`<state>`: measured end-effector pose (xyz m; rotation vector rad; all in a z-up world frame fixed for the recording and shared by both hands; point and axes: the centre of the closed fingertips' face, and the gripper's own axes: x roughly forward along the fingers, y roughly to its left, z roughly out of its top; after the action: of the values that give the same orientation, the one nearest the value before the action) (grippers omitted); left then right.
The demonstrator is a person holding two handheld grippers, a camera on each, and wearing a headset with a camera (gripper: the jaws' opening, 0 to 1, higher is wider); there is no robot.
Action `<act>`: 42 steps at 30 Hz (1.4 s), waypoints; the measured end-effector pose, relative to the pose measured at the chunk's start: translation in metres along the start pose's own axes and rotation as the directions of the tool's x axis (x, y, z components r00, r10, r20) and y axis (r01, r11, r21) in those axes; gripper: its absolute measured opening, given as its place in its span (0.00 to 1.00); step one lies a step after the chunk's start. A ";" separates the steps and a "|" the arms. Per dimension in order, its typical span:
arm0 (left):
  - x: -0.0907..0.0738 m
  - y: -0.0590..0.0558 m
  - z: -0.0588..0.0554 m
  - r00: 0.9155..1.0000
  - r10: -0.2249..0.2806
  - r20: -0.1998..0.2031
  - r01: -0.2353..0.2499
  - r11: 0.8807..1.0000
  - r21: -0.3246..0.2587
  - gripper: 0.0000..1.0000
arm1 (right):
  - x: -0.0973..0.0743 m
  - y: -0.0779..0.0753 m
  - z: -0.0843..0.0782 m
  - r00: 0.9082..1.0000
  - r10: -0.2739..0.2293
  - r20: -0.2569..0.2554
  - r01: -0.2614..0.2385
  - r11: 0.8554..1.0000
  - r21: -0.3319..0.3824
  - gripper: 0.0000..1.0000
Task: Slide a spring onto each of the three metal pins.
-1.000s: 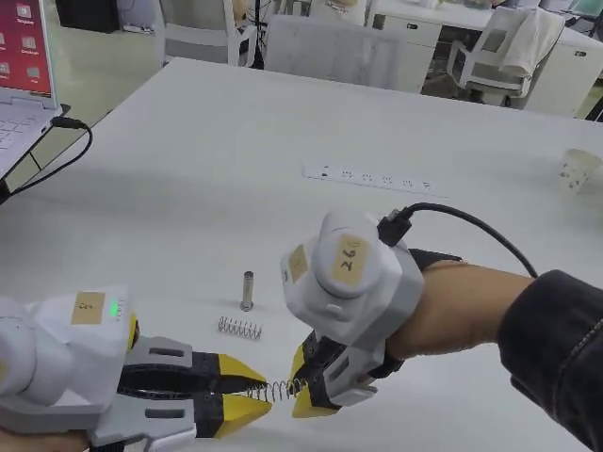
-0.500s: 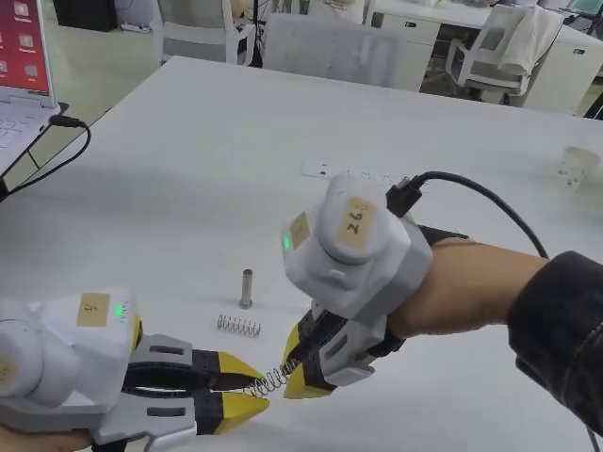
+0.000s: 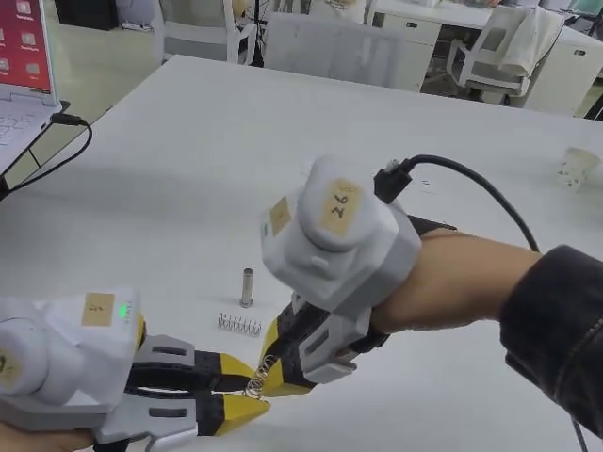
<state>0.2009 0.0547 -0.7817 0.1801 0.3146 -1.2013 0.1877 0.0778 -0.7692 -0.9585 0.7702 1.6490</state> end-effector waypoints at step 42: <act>-0.005 0.014 -0.003 0.997 0.071 0.030 -0.069 0.996 -0.052 0.35 | -0.018 -0.020 -0.019 0.998 -0.059 -0.020 0.060 0.997 0.040 0.08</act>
<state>0.2120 0.0654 -0.7832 0.1264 0.3087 -1.1245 0.2143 0.0590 -0.7625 -0.9610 0.7780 1.5688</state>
